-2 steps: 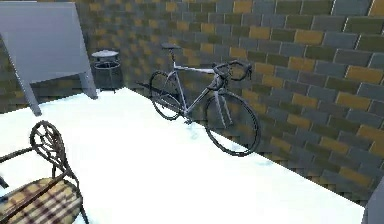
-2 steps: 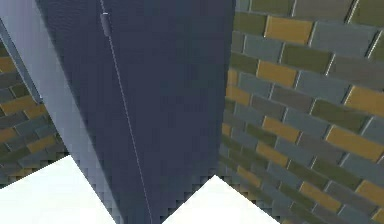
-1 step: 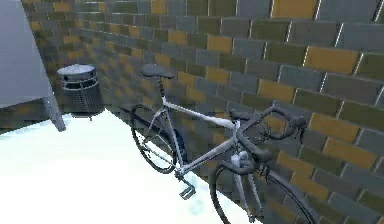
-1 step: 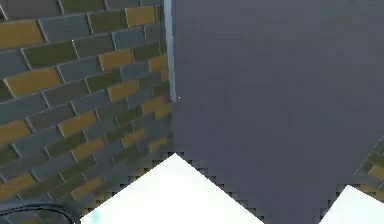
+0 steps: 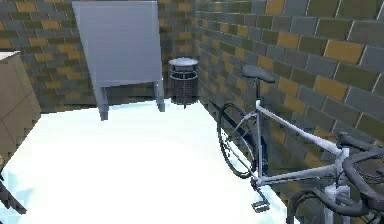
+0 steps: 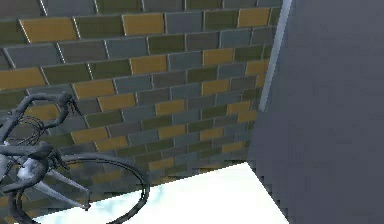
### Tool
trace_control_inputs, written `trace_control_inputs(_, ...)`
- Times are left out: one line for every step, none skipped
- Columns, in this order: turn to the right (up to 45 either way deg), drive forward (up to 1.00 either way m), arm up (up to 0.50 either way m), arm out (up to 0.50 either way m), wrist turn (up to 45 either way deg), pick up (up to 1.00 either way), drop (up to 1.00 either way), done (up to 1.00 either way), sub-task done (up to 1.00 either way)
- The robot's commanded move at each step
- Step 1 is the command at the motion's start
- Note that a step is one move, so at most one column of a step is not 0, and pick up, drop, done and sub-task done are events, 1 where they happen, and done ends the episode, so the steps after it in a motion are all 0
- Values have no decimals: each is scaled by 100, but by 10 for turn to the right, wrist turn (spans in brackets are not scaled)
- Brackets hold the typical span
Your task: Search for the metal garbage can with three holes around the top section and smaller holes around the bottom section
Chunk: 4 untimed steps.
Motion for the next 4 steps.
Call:
trace_control_inputs(0, 5, 0, 0, 0, 0, 0, 0, 0)
trace_control_inputs(-60, 0, 0, 0, 0, 0, 0, 0, 0)
trace_control_inputs(-30, 0, 0, 0, 0, 0, 0, 0, 0)
trace_control_inputs(0, 100, 0, 0, 0, 0, 0, 0, 0)
